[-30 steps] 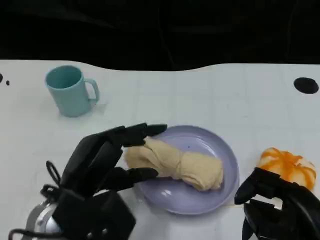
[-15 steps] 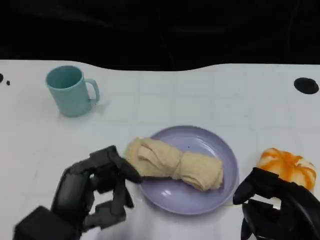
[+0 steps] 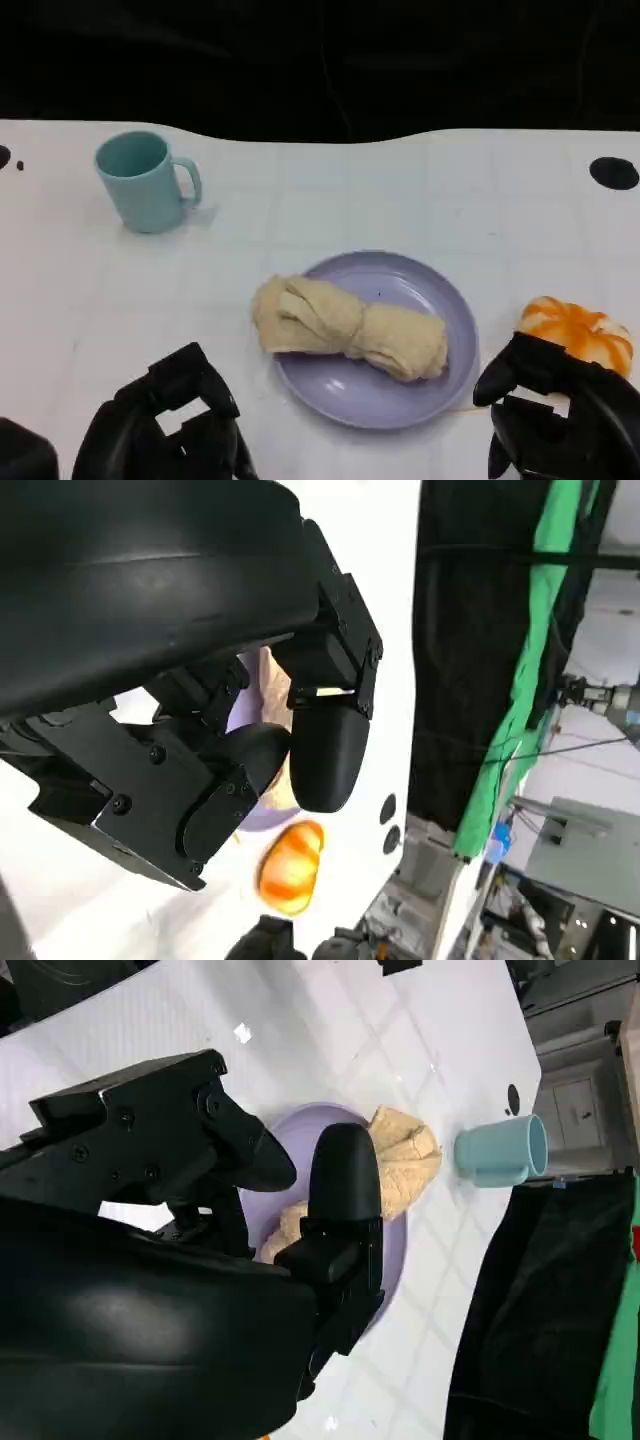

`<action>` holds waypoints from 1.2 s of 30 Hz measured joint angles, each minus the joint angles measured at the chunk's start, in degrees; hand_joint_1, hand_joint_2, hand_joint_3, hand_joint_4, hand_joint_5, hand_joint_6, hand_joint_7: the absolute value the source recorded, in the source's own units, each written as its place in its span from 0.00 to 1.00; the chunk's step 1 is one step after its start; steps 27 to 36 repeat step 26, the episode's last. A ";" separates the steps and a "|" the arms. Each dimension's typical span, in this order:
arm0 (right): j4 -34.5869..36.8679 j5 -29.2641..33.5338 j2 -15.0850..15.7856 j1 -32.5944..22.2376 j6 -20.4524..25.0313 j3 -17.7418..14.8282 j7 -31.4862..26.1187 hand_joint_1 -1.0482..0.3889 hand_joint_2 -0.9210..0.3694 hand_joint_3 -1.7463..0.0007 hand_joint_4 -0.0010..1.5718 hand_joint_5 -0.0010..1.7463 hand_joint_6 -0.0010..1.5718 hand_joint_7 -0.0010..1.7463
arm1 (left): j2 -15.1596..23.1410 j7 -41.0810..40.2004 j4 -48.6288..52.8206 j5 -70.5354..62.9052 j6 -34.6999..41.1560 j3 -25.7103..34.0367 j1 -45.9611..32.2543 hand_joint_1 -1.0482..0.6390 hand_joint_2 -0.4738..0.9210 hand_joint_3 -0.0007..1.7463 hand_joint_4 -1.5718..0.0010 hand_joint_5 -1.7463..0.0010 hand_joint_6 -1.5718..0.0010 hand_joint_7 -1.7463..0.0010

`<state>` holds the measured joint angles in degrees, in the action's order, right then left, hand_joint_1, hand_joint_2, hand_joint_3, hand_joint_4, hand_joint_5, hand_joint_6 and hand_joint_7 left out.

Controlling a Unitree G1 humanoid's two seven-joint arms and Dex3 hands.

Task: Grasp the towel on the left side of the plate with the left hand and place it into the plate.

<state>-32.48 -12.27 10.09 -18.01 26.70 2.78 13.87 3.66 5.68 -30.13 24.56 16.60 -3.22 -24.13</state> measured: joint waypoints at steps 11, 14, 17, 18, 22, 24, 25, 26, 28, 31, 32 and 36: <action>0.32 -0.06 0.01 -0.40 -0.41 -0.52 0.54 0.68 0.16 0.40 0.41 1.00 0.32 0.90 | -1.06 3.00 5.68 0.56 -1.86 1.23 2.03 0.57 0.63 0.84 0.42 0.00 0.51 0.05; 0.99 -0.06 0.01 -0.33 -1.05 -0.58 0.68 0.68 0.16 0.41 0.42 1.00 0.32 0.91 | -1.17 3.90 6.77 0.48 -2.91 1.29 2.61 0.57 0.63 0.84 0.41 0.00 0.51 0.05; 1.65 -0.05 0.01 -0.23 -1.23 -0.68 0.82 0.69 0.16 0.41 0.41 1.00 0.32 0.91 | -1.30 4.23 7.33 0.13 -3.79 1.29 2.95 0.56 0.63 0.84 0.41 0.00 0.51 0.05; 1.69 -0.05 0.02 -0.22 -1.23 -0.71 0.90 0.69 0.16 0.41 0.41 1.00 0.32 0.91 | -1.38 4.32 7.45 0.06 -3.94 1.26 2.96 0.56 0.63 0.84 0.41 0.00 0.51 0.05; 1.93 0.05 0.12 -0.01 -1.28 -0.84 1.12 0.70 0.16 0.41 0.41 1.00 0.32 0.91 | -1.49 4.92 7.66 -0.37 -4.75 1.15 2.92 0.55 0.61 0.84 0.41 0.00 0.51 0.05; 2.06 0.06 0.12 0.13 -1.34 -0.89 1.14 0.70 0.16 0.41 0.41 1.00 0.32 0.91 | -1.48 5.11 7.66 -0.72 -4.86 1.14 2.86 0.55 0.61 0.84 0.41 0.00 0.51 0.05; 2.10 0.05 0.12 0.14 -1.41 -0.89 1.17 0.70 0.16 0.41 0.41 1.00 0.32 0.91 | -1.48 5.13 7.66 -0.89 -4.86 1.14 2.81 0.55 0.61 0.85 0.41 0.00 0.51 0.05; 2.11 0.05 0.12 0.14 -1.42 -0.90 1.23 0.70 0.16 0.41 0.41 1.00 0.32 0.91 | -1.48 5.19 7.66 -1.06 -4.86 1.14 2.74 0.55 0.61 0.85 0.41 0.00 0.51 0.04; 2.11 0.05 0.12 0.14 -1.42 -0.90 1.23 0.70 0.16 0.41 0.41 1.00 0.32 0.91 | -1.48 5.19 7.66 -1.06 -4.86 1.14 2.74 0.55 0.61 0.85 0.41 0.00 0.51 0.04; 2.11 0.05 0.12 0.14 -1.42 -0.90 1.23 0.70 0.16 0.41 0.41 1.00 0.32 0.91 | -1.48 5.19 7.66 -1.06 -4.86 1.14 2.74 0.55 0.61 0.85 0.41 0.00 0.51 0.04; 2.11 0.05 0.12 0.14 -1.42 -0.90 1.23 0.70 0.16 0.41 0.41 1.00 0.32 0.91 | -1.48 5.19 7.66 -1.06 -4.86 1.14 2.74 0.55 0.61 0.85 0.41 0.00 0.51 0.04; 2.11 0.05 0.12 0.14 -1.42 -0.90 1.23 0.70 0.16 0.41 0.41 1.00 0.32 0.91 | -1.48 5.19 7.66 -1.06 -4.86 1.14 2.74 0.55 0.61 0.85 0.41 0.00 0.51 0.04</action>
